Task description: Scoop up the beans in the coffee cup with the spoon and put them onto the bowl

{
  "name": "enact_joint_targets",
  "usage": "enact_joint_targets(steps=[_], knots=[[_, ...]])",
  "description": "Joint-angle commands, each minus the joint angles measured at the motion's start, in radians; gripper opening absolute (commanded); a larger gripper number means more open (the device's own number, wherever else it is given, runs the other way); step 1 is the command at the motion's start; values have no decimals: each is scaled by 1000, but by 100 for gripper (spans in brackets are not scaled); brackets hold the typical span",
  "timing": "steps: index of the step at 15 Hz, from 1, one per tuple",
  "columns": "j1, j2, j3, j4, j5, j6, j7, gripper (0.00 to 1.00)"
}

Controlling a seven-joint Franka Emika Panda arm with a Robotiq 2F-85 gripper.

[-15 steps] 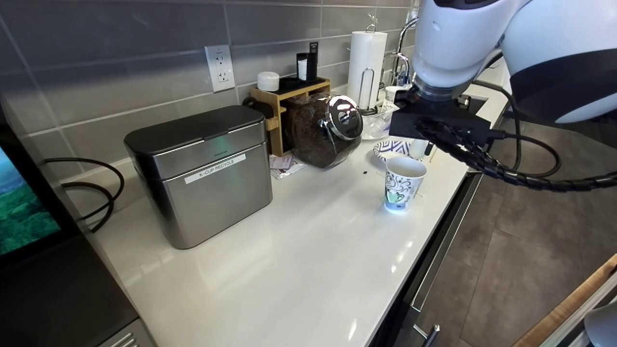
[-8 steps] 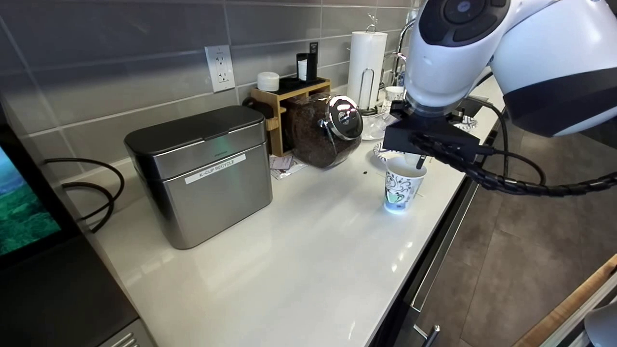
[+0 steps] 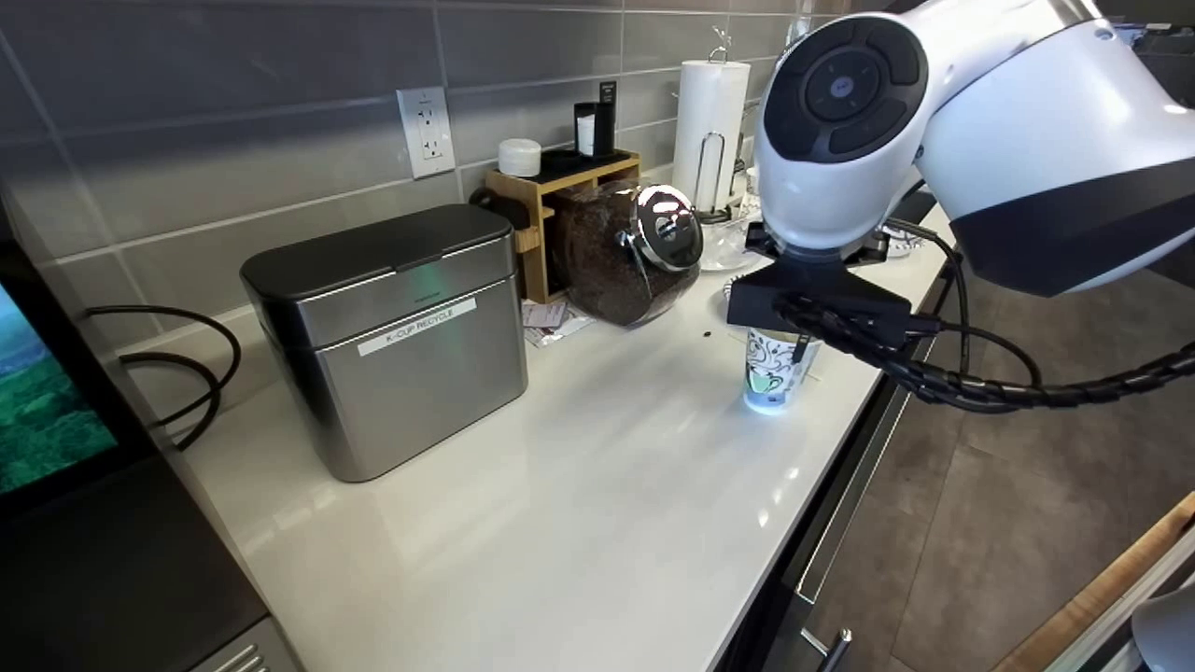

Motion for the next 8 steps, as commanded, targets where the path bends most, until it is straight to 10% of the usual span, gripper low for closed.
enact_joint_targets(steps=[1, 8], knots=[[55, 72, -32, 34, -46, -59, 63, 3], [104, 153, -58, 69, -63, -103, 92, 3]])
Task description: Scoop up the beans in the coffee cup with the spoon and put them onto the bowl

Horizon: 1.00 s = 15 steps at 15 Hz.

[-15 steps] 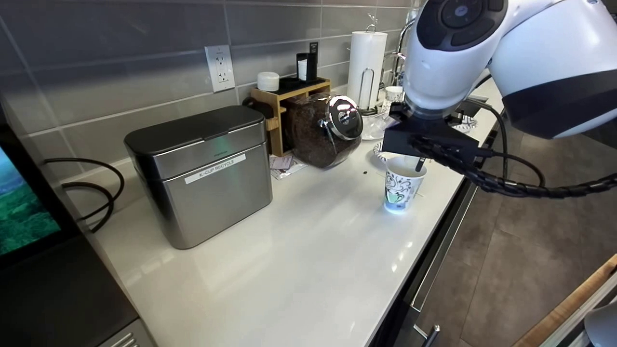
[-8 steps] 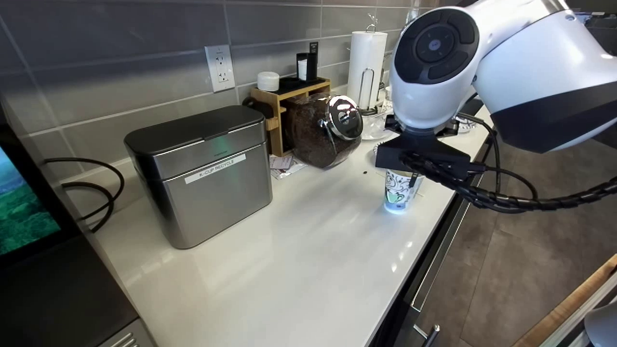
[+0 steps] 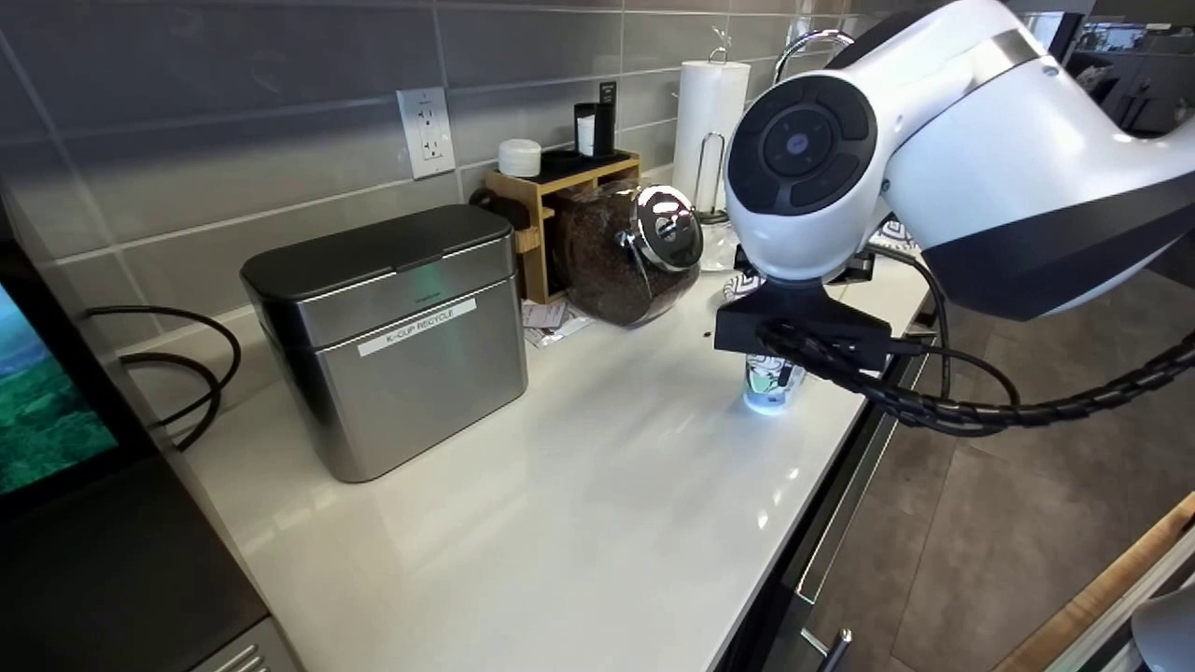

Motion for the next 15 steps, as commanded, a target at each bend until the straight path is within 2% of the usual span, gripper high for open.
enact_joint_targets(steps=[1, 10, 15], knots=[[39, 62, -23, 34, -26, -47, 45, 3], [77, 143, -33, 89, -10, -169, 91, 3], [89, 196, -41, 124, 2, -186, 123, 3]])
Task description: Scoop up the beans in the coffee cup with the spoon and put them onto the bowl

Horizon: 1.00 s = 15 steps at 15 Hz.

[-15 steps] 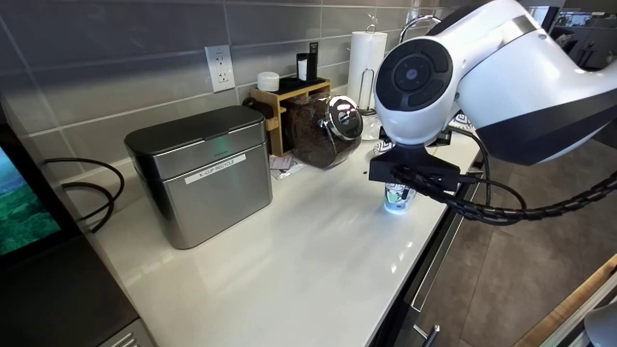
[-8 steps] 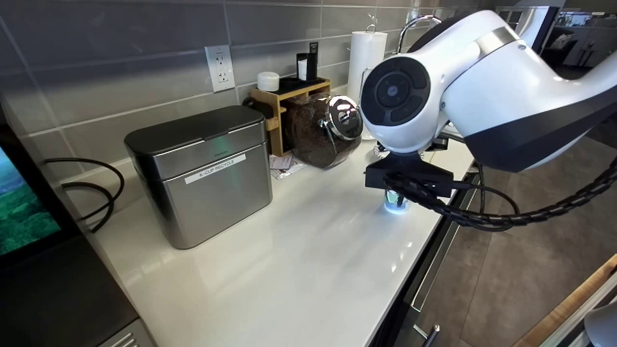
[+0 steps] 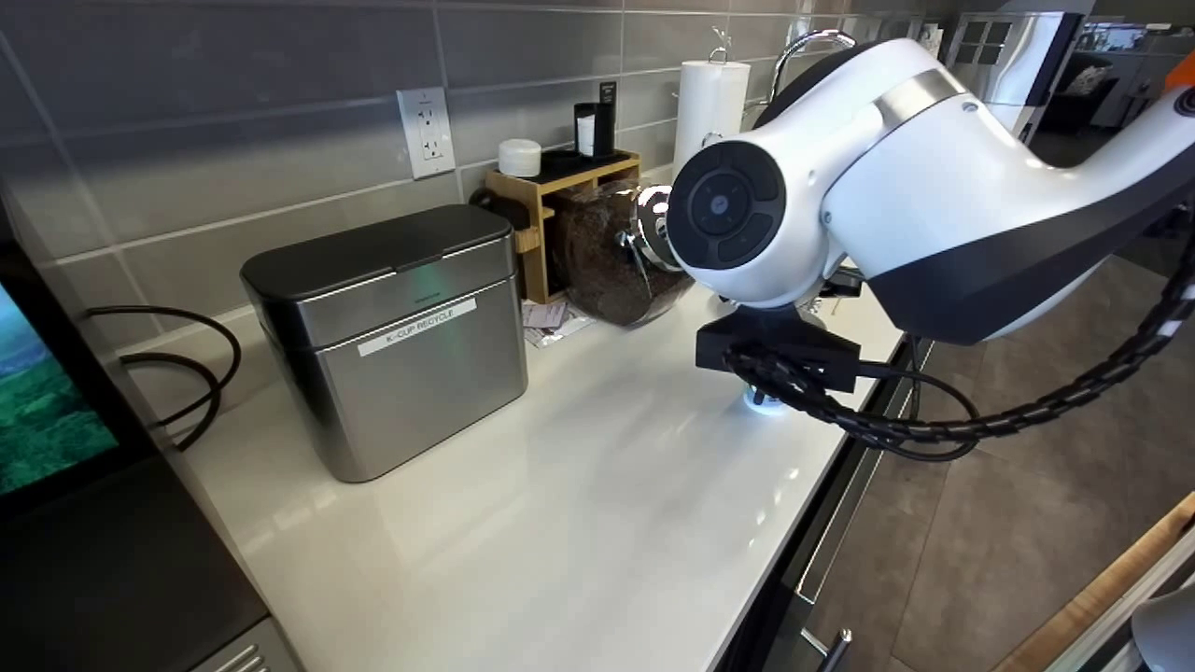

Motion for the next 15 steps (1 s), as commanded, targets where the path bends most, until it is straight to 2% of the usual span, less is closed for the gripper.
enact_joint_targets(steps=[1, 9, 15], knots=[[29, 67, -19, 43, 7, -24, 50, 3], [36, 106, -38, 76, 27, -15, 86, 3], [33, 95, -40, 86, 88, 32, 45, 3]])
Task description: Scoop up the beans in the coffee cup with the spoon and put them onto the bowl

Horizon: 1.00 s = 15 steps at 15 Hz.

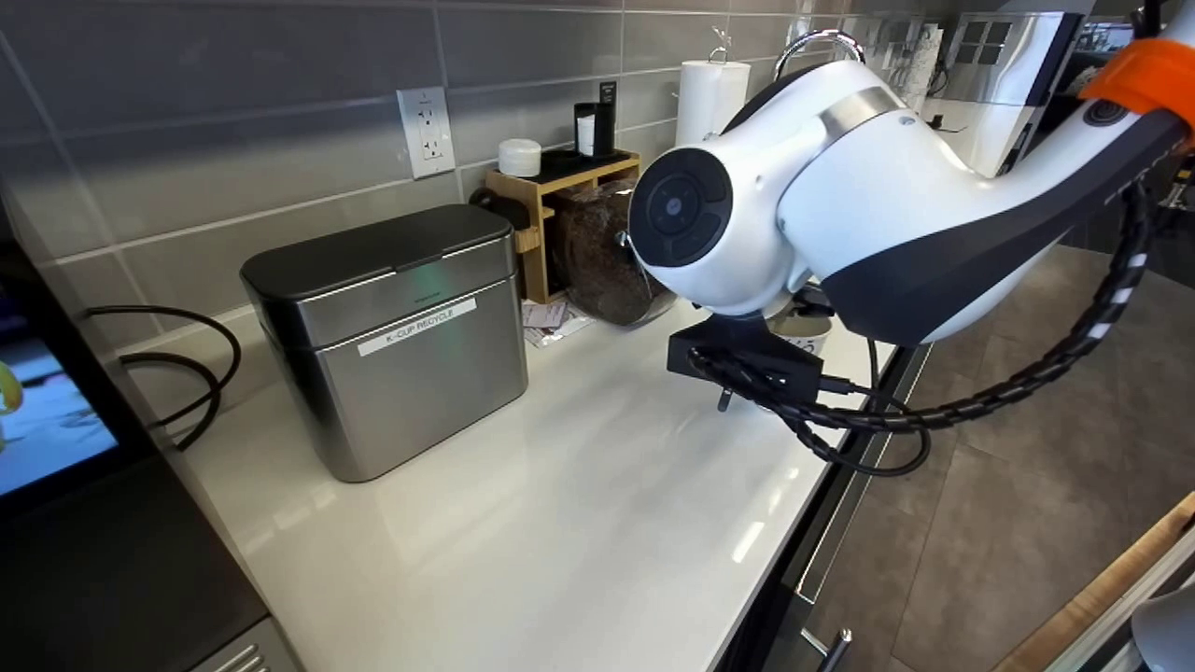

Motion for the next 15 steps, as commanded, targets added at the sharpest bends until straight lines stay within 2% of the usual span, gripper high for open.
enact_joint_targets(steps=[1, 15], knots=[[16, 11, -13, 15, 58, 21, -17, 3], [5, -31, -36, 7, 154, 80, -119, 3]])
